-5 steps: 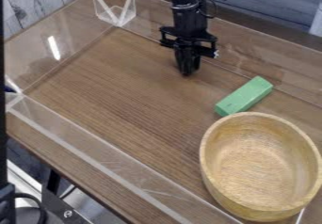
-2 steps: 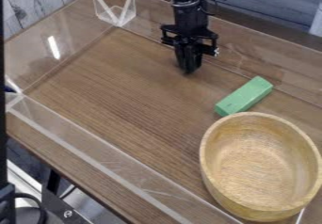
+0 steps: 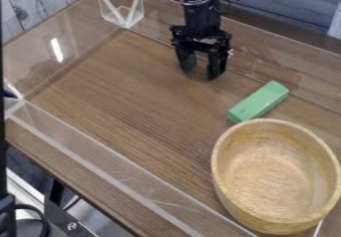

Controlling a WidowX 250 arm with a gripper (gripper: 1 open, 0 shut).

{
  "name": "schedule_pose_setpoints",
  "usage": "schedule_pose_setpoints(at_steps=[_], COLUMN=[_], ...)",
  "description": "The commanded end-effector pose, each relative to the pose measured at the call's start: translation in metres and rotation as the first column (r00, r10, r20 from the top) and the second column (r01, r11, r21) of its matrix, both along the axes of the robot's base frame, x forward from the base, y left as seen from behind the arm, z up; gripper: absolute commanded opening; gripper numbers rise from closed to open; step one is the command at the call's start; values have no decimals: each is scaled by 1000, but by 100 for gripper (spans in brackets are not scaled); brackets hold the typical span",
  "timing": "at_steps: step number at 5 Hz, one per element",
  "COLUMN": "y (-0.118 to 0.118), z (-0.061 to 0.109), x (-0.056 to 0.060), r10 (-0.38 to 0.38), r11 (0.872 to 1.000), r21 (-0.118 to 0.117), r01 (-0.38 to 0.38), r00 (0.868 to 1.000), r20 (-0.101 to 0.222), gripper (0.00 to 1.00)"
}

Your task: Remove the green block from inside the brown bowl and put it on the table

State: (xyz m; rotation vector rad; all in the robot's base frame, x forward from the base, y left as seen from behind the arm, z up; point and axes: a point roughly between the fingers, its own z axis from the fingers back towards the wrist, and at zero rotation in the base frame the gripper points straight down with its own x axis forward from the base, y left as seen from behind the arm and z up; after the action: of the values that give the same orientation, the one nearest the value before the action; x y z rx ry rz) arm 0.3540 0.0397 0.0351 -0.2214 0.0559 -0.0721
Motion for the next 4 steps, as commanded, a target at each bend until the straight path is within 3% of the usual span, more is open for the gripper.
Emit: schedule_pose_setpoints(at_steps=[1, 2, 3, 4], y=[8, 15, 27, 54], z=[58, 97, 123, 134], x=[12, 7, 2, 2], r10=[17, 39, 67, 117], r11=[1000, 999, 997, 991], r21=[9, 4, 6, 28], r01=[-19, -41, -71, -129], r00=[988, 975, 964, 955], r20=[151, 220, 258, 272], gripper=[100, 100, 100, 100])
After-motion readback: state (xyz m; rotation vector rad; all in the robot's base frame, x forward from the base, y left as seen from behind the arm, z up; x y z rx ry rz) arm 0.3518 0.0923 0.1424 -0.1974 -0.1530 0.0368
